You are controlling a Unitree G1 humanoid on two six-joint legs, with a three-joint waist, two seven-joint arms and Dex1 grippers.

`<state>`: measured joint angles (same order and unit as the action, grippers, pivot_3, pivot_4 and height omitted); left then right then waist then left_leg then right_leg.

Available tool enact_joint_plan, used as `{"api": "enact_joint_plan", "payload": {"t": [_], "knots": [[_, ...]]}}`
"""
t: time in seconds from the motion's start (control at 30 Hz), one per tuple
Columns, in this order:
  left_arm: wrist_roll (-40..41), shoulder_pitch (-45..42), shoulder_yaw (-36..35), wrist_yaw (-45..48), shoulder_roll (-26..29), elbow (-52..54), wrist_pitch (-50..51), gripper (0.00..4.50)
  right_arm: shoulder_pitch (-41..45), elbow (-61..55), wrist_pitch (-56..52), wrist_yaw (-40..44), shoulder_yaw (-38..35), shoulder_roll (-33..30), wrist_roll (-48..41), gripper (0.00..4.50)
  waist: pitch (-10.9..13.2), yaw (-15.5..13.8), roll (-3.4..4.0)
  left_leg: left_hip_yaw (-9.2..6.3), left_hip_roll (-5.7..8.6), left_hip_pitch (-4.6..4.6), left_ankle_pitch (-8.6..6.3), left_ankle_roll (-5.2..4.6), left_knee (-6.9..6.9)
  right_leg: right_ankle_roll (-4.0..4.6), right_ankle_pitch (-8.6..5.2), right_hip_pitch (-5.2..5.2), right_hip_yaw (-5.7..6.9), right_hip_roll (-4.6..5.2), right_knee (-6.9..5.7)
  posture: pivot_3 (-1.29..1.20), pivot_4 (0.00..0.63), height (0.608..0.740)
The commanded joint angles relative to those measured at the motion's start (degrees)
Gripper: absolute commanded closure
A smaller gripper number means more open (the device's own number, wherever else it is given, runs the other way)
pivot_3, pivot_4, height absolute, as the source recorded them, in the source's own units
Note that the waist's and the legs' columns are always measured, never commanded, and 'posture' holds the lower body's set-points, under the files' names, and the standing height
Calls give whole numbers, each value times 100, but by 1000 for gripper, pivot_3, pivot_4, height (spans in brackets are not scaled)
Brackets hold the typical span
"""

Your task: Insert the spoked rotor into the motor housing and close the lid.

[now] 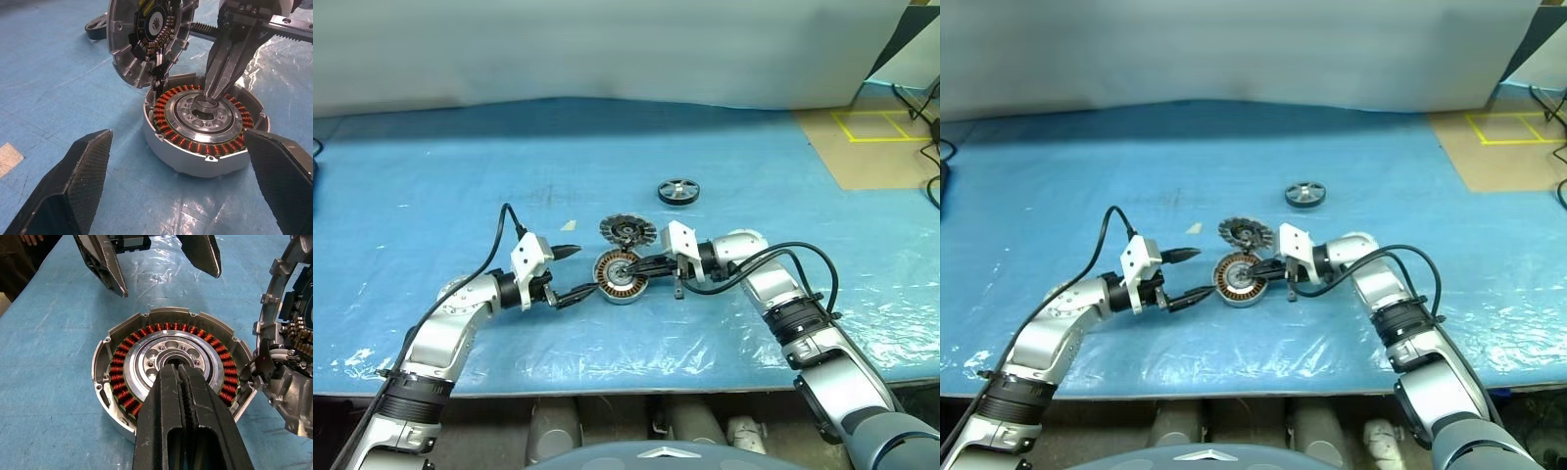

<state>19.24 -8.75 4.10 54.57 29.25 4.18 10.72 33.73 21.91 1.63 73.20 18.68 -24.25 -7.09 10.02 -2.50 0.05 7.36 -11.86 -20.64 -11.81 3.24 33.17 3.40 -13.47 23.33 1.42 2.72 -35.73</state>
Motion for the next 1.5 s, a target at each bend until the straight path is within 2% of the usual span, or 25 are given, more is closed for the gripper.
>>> {"api": "enact_joint_plan", "payload": {"t": [0.03, 0.3, 0.9, 1.17, 1.5], "knots": [[73, -4, -58, 39, 14, 166, -60, 0, 154, -193, -10, 40, -77, -11, -30, 4466, 0, 0, 0, 0, 0, 0, 0, 0, 0, 0, 0, 0, 0, 0, 0, 0, 150, 740], [13, -8, -41, 113, -27, -145, -296, 0, 159, -88, 54, 32, -50, -19, 55, 4466, 0, -1, 0, 0, 0, 1, 0, 0, -1, 0, 0, 2, 0, 0, 1, 0, 150, 740], [92, -1, -76, 26, 22, 270, 81, 0, 225, -43, 270, 4, -55, -224, 277, 4466, 0, -1, 0, 0, 0, 1, -1, -1, -1, 0, 0, 1, 0, 0, 2, 0, 150, 740], [13, 73, -99, 201, 7, -190, -327, 0, 215, -178, 255, 40, -8, -244, 314, 4466, 0, -2, 0, 0, 1, 1, -1, -1, -1, 0, 0, 1, 0, 0, 2, 0, 150, 740], [6, 156, -69, 187, 1, -198, -469, 0, 140, -428, 108, 75, 99, -128, 322, 4466, 0, -1, 0, 0, -1, 7, -3, -4, -2, 0, 0, 2, 0, 0, 2, 0, 150, 740]]}}
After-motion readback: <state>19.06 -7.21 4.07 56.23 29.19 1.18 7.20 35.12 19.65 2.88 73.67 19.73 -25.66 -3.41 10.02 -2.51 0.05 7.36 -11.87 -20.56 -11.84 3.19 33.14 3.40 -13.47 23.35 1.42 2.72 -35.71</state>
